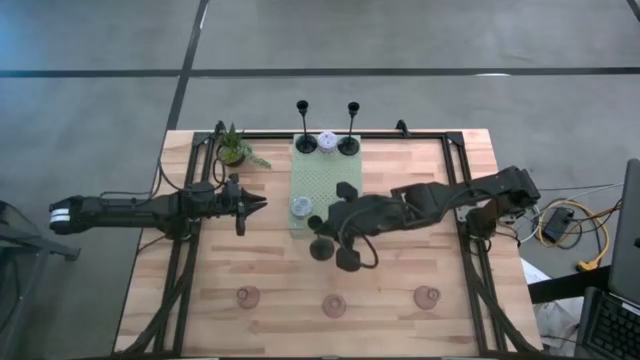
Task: Pick & Place candle stick holders
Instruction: Put the black candle holder on the shelf
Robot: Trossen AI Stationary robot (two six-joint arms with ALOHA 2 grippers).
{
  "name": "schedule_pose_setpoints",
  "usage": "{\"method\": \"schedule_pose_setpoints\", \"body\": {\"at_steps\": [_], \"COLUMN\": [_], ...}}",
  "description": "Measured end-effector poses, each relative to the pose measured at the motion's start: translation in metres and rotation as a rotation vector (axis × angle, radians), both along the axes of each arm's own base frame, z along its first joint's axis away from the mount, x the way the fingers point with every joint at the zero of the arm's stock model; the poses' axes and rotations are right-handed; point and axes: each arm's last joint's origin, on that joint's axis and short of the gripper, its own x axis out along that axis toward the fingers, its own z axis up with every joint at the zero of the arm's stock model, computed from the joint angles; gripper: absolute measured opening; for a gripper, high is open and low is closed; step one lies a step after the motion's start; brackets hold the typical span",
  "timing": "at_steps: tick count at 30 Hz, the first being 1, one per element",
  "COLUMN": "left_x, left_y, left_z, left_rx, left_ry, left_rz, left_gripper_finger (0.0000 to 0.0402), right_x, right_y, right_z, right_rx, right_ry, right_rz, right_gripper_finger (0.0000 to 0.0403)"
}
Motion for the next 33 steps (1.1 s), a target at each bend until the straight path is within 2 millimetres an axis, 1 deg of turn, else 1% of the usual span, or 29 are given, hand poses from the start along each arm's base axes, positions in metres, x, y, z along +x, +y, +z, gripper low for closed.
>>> {"method": "schedule_pose_setpoints", "body": {"at_steps": [6, 11, 15, 19, 27, 33], "left_x": [0.000, 0.000, 0.000, 0.000, 0.000, 0.000], "left_y": [0.000, 0.000, 0.000, 0.000, 0.000, 0.000], "left_z": [0.000, 0.000, 0.000, 0.000, 0.000, 0.000], "left_rx": [0.000, 0.000, 0.000, 0.000, 0.000, 0.000], "left_ry": [0.000, 0.002, 0.002, 0.002, 0.001, 0.001], "left_rz": [0.000, 0.001, 0.000, 0.000, 0.000, 0.000], "left_gripper_finger": [0.0071, 0.0071, 0.0071, 0.0071, 0.0071, 0.0071], "right_x": [0.001, -0.007, -0.013, -0.013, -0.011, -0.011], "right_y": [-0.018, -0.032, -0.041, -0.049, -0.058, -0.061], "right_z": [0.002, 0.009, 0.012, 0.003, -0.010, -0.012], "right_rx": [-0.009, 0.002, -0.040, -0.040, -0.039, -0.045], "right_ry": [-0.006, -0.026, -0.046, -0.037, -0.036, -0.039], "right_rz": [-0.046, -0.087, -0.130, -0.154, -0.176, -0.198], "right_gripper_finger": [0.0008, 0.0008, 0.0008, 0.0008, 0.0008, 0.0008]}}
